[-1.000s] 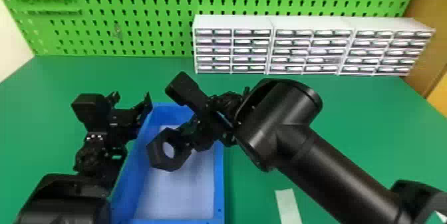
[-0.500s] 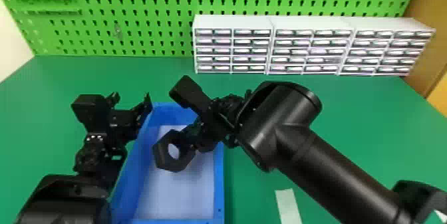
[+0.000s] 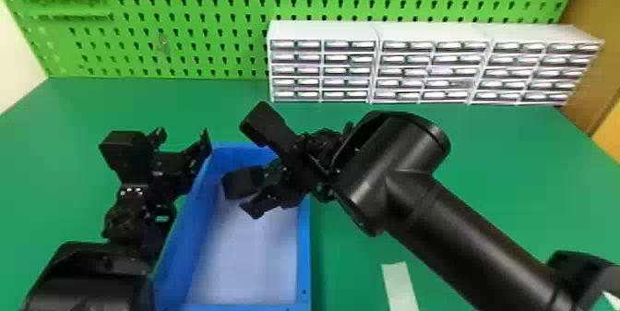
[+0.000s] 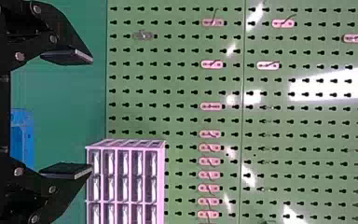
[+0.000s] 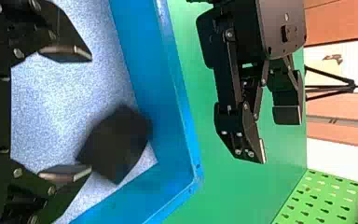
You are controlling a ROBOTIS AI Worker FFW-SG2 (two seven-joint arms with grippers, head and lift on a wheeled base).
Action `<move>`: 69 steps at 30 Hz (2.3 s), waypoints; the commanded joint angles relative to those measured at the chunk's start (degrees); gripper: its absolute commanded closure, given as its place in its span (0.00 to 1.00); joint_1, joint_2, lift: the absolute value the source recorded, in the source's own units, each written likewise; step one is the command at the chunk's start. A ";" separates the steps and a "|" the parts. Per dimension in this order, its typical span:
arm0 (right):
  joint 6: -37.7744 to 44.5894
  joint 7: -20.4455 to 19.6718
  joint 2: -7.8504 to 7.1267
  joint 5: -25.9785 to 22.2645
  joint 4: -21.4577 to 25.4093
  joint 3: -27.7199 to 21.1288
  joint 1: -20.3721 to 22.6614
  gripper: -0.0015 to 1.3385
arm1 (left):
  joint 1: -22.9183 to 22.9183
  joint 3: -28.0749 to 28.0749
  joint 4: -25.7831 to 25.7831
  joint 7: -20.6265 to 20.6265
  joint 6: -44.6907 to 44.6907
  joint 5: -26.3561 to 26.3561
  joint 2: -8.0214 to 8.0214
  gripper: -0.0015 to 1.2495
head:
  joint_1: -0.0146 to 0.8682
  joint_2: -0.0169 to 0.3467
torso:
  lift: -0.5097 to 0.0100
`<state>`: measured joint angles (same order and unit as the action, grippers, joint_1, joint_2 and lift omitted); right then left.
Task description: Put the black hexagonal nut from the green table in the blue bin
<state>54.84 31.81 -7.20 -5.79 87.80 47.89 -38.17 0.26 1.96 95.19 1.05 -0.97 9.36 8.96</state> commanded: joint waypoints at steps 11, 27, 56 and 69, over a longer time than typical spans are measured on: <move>0.00 0.00 -0.01 0.52 0.00 -1.13 0.29 0.19 | 0.00 -0.02 0.00 0.00 0.00 0.04 0.00 0.35 | 0.79 0.19 | 0.79; -0.09 0.09 -0.09 -0.18 1.06 -6.05 1.96 0.19 | 0.00 -0.20 0.00 0.00 0.00 0.04 0.00 0.35 | 0.79 0.19 | 0.79; -8.52 0.09 2.01 3.24 5.98 -30.31 11.01 0.19 | 0.09 -0.37 0.09 0.00 0.35 0.31 0.00 0.35 | 0.79 0.19 | 0.79; -15.73 0.00 3.42 5.62 5.89 -39.19 14.96 0.19 | 0.09 -0.55 0.44 0.00 0.35 0.31 0.00 0.35 | 0.79 0.19 | 0.79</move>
<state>40.76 31.86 -4.16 -1.08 93.77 10.99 -24.23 0.43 1.41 95.53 1.05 -0.62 9.67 8.96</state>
